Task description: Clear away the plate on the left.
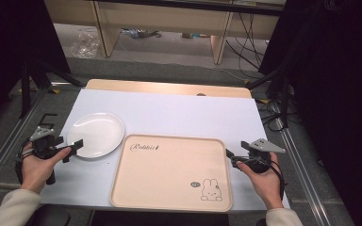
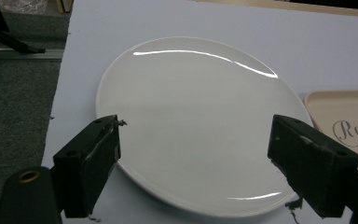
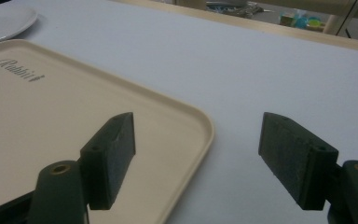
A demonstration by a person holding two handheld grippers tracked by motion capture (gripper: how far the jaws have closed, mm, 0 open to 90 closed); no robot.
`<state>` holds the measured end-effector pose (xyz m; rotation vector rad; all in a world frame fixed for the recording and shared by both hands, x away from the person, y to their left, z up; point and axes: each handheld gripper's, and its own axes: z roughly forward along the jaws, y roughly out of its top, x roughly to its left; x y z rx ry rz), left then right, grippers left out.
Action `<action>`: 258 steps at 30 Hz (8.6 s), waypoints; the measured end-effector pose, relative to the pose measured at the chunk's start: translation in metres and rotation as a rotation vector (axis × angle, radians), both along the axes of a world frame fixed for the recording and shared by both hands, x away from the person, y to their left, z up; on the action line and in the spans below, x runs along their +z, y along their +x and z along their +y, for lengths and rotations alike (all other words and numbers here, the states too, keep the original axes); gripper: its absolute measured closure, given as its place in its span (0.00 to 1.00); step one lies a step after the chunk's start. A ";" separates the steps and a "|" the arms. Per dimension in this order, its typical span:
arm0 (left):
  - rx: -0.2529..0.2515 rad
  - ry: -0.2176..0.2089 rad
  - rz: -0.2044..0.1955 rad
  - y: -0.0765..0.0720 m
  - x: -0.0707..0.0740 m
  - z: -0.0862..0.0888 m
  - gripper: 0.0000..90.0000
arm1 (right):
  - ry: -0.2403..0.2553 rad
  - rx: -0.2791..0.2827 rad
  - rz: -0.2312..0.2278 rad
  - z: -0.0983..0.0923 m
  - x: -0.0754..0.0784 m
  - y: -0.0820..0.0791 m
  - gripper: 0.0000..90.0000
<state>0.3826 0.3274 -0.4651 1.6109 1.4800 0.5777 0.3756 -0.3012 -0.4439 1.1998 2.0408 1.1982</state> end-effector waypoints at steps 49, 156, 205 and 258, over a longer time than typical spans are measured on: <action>0.118 -0.126 0.278 0.052 -0.018 0.029 0.33 | -0.013 -0.001 0.002 0.001 0.000 0.000 0.31; 0.180 -0.720 0.164 0.042 -0.018 0.068 0.96 | -0.001 0.000 0.009 0.002 0.000 0.000 0.31; 0.102 -0.794 0.130 0.039 -0.001 0.052 0.96 | -0.015 -0.003 0.006 0.000 0.001 -0.001 0.31; 0.007 -0.819 0.147 0.036 0.010 0.030 0.96 | -0.010 -0.002 0.011 0.000 0.001 -0.001 0.31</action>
